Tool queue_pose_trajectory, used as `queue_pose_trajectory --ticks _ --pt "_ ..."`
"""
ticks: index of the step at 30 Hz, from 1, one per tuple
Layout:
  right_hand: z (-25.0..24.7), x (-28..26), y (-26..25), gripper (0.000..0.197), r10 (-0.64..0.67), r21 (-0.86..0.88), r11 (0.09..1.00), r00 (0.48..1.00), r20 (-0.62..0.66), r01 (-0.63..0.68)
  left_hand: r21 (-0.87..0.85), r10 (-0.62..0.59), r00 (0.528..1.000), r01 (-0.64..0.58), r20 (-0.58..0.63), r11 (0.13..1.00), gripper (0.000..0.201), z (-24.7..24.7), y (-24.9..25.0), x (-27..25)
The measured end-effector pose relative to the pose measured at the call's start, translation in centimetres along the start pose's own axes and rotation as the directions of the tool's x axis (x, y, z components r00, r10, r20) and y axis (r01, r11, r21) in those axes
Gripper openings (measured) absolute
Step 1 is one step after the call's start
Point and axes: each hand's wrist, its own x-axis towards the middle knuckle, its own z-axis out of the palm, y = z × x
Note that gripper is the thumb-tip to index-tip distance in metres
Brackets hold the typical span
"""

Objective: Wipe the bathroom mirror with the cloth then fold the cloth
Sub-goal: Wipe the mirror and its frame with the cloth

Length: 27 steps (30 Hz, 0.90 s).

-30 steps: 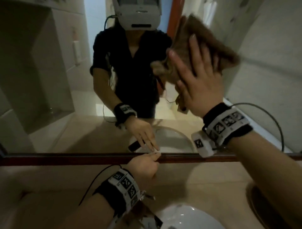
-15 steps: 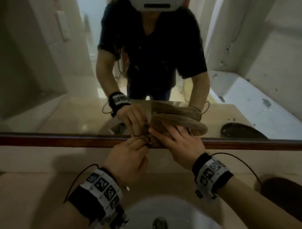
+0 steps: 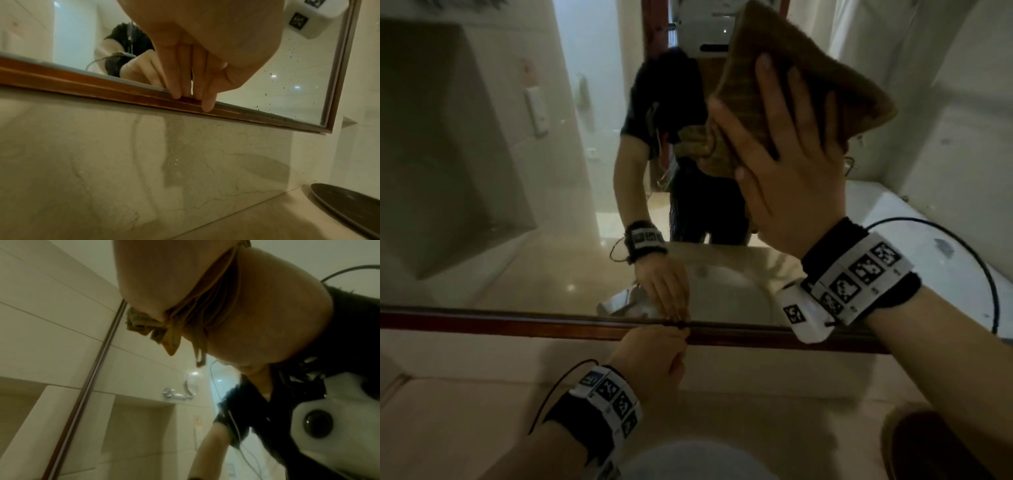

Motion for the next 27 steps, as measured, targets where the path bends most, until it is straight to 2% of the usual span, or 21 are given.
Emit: queue_pose_trajectory --ticks 1,3,5,7,9,12,15,18,19,22,24,27 --pt "0.4 -0.8 -0.7 0.053 0.026 0.005 1.0 1.0 -0.003 -0.026 -0.022 -0.02 0.999 0.02 -0.041 1.0 0.052 0.4 0.0 0.0" --pt "1.7 -3.9 -2.5 0.055 0.045 0.024 0.999 0.998 0.042 -0.047 -0.081 -0.037 0.992 0.027 -0.118 0.996 0.036 1.2 -0.1 -0.3" --pt "3.3 -8.7 -4.8 0.059 -0.02 0.068 0.998 0.983 0.185 0.007 -0.104 -0.027 0.978 0.006 -0.206 0.995 0.025 2.0 -0.5 -1.0" --pt "4.7 -14.8 -7.0 0.062 -0.164 0.164 0.98 0.917 0.363 0.11 -0.075 -0.005 0.975 -0.012 -0.223 0.997 0.023 2.6 -0.7 -1.7" --pt "5.9 -20.3 -8.8 0.06 -0.257 0.216 0.961 0.846 0.467 0.172 -0.071 0.025 0.975 -0.042 -0.22 0.997 0.022 3.1 -0.9 -2.1" --pt "6.0 -23.1 -10.4 0.058 -0.163 0.218 0.975 0.812 0.561 0.045 -0.056 0.016 0.976 -0.028 -0.216 0.998 0.02 3.5 -0.9 -2.1" --pt "5.1 -22.0 -9.6 0.058 -0.15 0.231 0.973 0.817 0.557 0.022 0.001 0.004 0.986 -0.004 -0.165 1.0 0.024 2.3 0.1 -1.6" --pt "3.7 -18.3 -6.7 0.057 -0.163 0.215 0.975 0.829 0.534 0.053 0.128 -0.065 0.998 0.062 0.018 0.99 0.032 0.6 0.9 -1.2" --pt "3.0 -16.0 -5.4 0.057 -0.148 0.182 0.981 0.849 0.507 0.062 0.126 -0.077 0.995 0.07 0.055 0.99 0.032 0.1 1.0 -1.2" --pt "0.4 -8.0 -1.5 0.06 -0.053 0.046 0.998 0.923 0.381 0.039 0.046 -0.096 0.995 0.094 0.04 0.994 0.029 -0.4 1.3 -1.1" --pt "-1.0 -3.5 0.7 0.058 -0.002 -0.045 0.999 0.95 0.311 0.017 0.029 -0.105 0.994 0.104 0.01 0.994 0.027 -0.5 1.9 -0.9" --pt "-1.4 -1.4 1.4 0.057 0.043 -0.092 0.995 0.969 0.241 -0.021 0.06 -0.125 0.99 0.129 -0.066 0.99 0.024 -0.1 2.3 -1.0"
